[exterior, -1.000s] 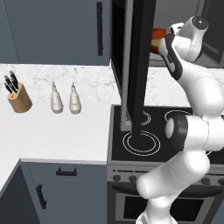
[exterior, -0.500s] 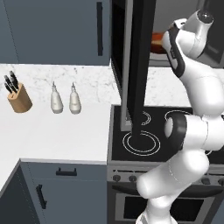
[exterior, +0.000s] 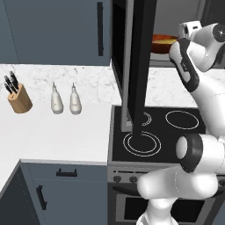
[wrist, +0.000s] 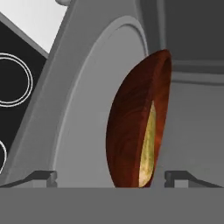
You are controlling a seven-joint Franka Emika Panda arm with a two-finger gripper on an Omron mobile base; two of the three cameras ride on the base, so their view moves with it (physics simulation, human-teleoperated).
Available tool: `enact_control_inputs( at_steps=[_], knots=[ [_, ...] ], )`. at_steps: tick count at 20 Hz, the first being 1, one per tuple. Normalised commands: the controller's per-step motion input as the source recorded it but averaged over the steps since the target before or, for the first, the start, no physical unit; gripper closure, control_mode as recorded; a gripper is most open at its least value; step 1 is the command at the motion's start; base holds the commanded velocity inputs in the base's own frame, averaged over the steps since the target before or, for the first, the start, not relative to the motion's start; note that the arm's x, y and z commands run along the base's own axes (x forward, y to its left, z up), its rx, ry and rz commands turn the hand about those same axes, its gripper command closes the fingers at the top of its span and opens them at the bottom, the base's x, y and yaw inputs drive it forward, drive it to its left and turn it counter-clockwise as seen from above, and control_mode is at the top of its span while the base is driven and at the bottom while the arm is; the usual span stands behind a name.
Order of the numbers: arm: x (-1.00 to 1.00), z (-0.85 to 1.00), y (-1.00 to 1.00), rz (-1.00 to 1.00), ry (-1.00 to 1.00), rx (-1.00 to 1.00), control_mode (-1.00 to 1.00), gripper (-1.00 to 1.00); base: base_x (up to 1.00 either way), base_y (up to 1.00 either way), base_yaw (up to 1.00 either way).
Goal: Pick the cucumber from the sink and place it in the bowl. Then pick the bowl and place it in the microwave. Then close the microwave door and press the start button.
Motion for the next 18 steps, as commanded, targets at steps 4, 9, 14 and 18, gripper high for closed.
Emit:
enact_control_inputs(
  at_steps=[4, 9, 14, 18],
  knots=[
    [-0.96, 0.32, 0.0, 0.0, -0.15, 0.0, -1.0, -1.0, 0.0, 0.0, 0.0],
    [-0.68, 0.07, 0.03, 0.0, -0.02, 0.0, -1.0, -1.0, 0.0, 0.0, 0.0],
    [-0.08, -0.2, 0.0, 0.0, 0.02, -0.08, -1.0, -1.0, 0.0, 0.0, 0.0],
    [-0.44, 0.0, 0.0, -0.05, -0.02, -0.23, -1.0, -1.0, 0.0, 0.0, 0.0]
  ],
)
